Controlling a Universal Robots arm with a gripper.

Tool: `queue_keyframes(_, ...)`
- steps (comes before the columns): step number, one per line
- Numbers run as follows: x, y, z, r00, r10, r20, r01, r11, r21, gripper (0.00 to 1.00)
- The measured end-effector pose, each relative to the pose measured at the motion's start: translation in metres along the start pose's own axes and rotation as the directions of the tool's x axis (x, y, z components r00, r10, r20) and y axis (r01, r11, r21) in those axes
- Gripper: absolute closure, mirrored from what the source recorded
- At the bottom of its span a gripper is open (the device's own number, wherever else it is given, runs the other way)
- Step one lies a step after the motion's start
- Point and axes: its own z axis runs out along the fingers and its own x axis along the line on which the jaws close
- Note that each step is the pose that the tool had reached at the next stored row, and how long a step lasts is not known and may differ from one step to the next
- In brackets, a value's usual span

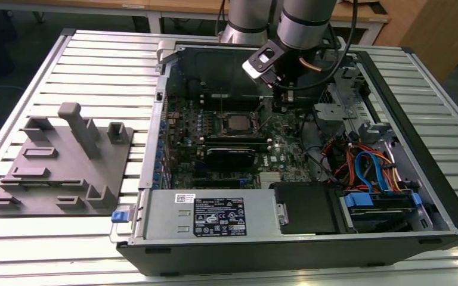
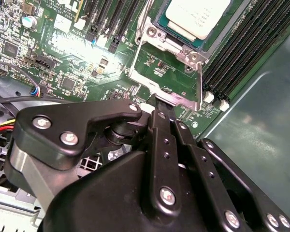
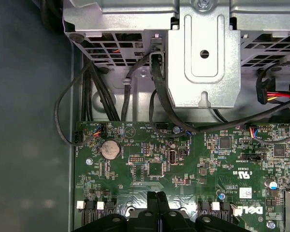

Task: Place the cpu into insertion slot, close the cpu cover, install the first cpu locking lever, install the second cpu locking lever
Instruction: 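Close the cpu cover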

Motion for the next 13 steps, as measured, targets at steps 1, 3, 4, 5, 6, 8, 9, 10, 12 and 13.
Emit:
queue_keyframes(1,0.0,0.0,-0.0005,1.0,0.0,0.0,0.0,1.0,0.0,0.89)
queue_keyframes(3,0.0001,0.0,-0.0015,1.0,0.0,-0.0002,0.0,1.0,-0.0001,0.89)
queue_keyframes(4,0.0001,-0.0001,-0.0022,1.0,0.0,-0.0002,0.0,1.0,0.0,0.89)
queue_keyframes(5,0.0002,-0.0001,-0.0028,1.0,0.0,-0.0001,0.0,1.0,-0.0001,0.89)
queue_keyframes(6,0.0002,-0.0002,-0.0031,1.0,0.0,-0.0002,0.0,1.0,-0.0001,0.89)
queue_keyframes(8,0.0001,-0.0013,-0.0031,1.0,0.0,-0.0004,0.0,1.0,-0.0001,0.89)
queue_keyframes(9,0.0001,-0.0022,-0.0031,1.0,0.0,-0.0002,0.0,1.0,-0.0001,0.89)
queue_keyframes(10,0.0001,-0.0033,-0.0032,1.0,0.0,-0.0001,0.0,1.0,-0.0001,0.89)
queue_keyframes(12,0.0001,-0.0047,-0.0032,1.0,0.0,-0.0002,0.0,1.0,-0.0001,0.89)
queue_keyframes(13,0.0001,-0.0049,-0.0032,1.0,0.0,-0.0002,0.0,1.0,-0.0001,0.89)
